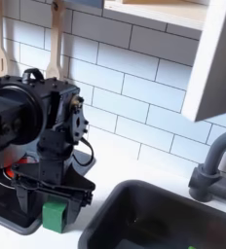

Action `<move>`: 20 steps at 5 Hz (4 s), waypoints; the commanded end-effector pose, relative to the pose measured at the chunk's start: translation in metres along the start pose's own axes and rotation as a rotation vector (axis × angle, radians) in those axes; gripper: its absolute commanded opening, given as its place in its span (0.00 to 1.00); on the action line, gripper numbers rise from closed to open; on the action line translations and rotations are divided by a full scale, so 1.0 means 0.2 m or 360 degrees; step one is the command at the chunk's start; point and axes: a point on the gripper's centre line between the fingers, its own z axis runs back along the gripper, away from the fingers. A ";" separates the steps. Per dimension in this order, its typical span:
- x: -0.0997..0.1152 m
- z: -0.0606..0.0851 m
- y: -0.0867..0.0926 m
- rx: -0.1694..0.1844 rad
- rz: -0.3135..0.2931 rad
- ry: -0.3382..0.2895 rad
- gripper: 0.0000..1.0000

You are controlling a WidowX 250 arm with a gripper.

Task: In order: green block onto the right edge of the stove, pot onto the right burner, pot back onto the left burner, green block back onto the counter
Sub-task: 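Move the green block onto the right edge of the stove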

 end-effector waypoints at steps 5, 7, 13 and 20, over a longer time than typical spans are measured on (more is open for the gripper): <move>0.01 0.04 0.02 0.0058 -0.0062 -0.0021 0.00; 0.05 0.10 0.08 0.0057 -0.0007 -0.0042 0.00; 0.00 0.00 0.24 0.0113 0.0009 0.0051 0.00; 0.22 0.23 0.28 0.0114 0.0101 -0.0093 1.00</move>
